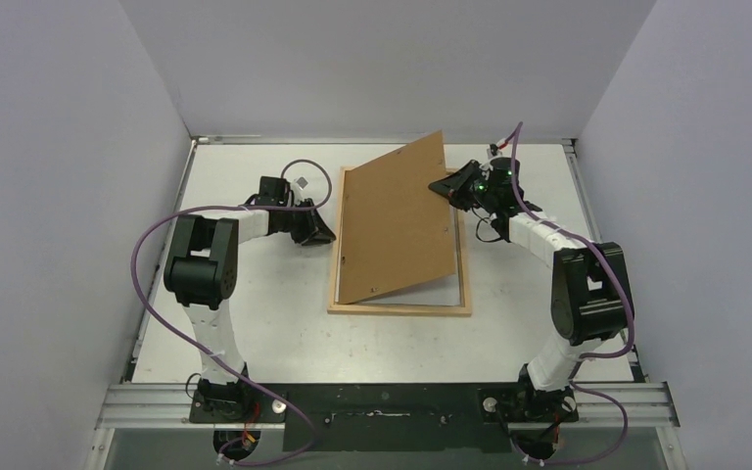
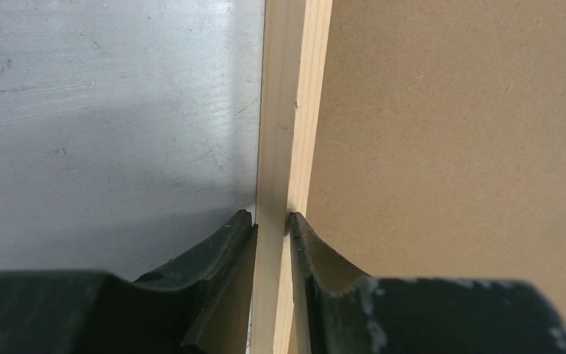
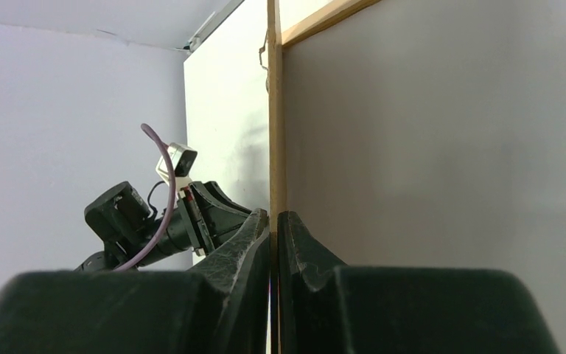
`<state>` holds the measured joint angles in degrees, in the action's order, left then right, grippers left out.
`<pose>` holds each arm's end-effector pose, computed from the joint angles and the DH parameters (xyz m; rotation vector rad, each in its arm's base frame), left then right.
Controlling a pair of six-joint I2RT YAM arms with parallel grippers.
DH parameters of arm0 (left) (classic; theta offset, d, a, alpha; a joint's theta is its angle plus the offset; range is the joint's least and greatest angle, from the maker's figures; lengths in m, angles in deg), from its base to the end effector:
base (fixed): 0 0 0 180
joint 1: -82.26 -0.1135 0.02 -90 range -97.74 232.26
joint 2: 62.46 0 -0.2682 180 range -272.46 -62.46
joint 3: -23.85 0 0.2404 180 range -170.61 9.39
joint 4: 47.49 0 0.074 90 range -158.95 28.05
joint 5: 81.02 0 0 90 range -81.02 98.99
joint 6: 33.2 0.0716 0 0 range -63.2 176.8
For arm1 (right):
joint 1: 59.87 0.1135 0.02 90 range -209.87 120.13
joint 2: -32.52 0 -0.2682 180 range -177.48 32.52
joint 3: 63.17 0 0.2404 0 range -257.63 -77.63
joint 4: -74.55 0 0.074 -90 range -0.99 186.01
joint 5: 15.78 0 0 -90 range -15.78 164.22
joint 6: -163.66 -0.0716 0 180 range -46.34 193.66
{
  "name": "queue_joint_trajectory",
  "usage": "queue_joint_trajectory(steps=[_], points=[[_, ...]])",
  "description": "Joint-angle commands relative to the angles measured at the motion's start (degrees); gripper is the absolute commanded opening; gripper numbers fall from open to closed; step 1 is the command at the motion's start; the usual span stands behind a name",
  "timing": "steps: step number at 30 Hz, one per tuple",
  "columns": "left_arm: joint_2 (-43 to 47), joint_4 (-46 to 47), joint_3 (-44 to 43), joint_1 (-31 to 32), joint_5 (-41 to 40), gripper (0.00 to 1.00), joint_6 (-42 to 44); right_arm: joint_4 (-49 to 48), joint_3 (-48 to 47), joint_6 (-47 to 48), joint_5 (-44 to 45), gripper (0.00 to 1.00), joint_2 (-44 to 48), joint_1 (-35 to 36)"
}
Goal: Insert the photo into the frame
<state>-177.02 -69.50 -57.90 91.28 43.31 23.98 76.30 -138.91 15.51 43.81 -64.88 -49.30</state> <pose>0.3988 -0.1042 0.1184 -0.2858 2.5855 -1.0400 0.3891 0.1095 0.2368 0.5105 2.0991 1.2655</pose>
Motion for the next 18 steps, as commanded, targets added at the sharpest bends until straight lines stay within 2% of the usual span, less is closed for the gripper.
queue_joint_trajectory(steps=[1,18], points=[[-1.27,-0.58,-1.56,0.27,-0.16,0.22,0.56,-7.33,-0.47,-1.63,-0.04,0.0,0.57,0.69],[-2.14,0.25,-1.44,0.53,0.39,0.18,-0.48,-6.63,3.62,-2.57,2.0,0.0,0.87,0.76]])
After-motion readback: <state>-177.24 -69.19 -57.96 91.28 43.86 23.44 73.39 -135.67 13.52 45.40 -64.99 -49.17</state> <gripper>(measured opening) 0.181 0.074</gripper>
